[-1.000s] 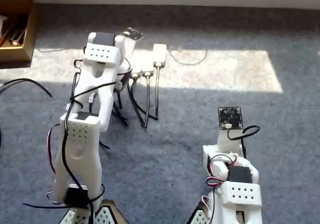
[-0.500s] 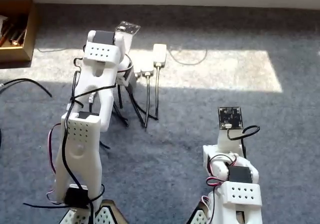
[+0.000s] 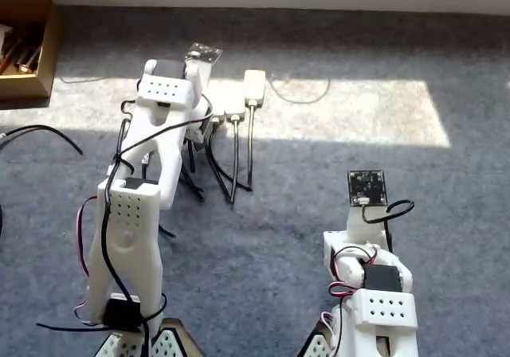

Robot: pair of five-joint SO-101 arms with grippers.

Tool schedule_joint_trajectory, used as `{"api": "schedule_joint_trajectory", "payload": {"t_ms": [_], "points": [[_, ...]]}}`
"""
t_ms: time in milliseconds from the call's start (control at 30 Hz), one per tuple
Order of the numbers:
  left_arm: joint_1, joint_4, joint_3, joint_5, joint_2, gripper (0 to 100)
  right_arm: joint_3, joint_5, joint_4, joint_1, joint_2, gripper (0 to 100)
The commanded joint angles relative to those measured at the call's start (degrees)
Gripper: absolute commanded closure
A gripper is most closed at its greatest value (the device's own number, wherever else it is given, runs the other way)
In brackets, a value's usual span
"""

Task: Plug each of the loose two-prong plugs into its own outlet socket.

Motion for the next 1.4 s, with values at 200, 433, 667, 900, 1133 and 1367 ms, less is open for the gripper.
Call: {"api": "schedule_joint_trajectory", "payload": {"t_ms": [200,433,667,900,1133,1367], "points": [[-2.07,5.10,-7.08,-9.41,-4.26,100,-0.13,0.62,-0.66,-0.40,-0.66,69.7],[-1.54,12.66,-15.60,-13.01,-17.45,100,-0.13,0.62,-0.75,-0.40,-0.66,69.7],[5.14,12.66,9.19,-16.18,-40.84,100,-0.13,0.62,-0.92,-0.40,-0.66,69.7],[13.14,12.48,24.57,-15.91,-66.86,100,-0.13,0.62,-0.92,-0.40,-0.66,69.7],[-1.10,6.33,28.18,-14.51,-59.30,96,-0.13,0.62,-0.92,-0.40,-0.66,69.7],[-1.36,-7.56,27.03,-7.30,-32.75,84,-0.13,0.62,-0.92,-0.40,-0.66,69.7]]}}
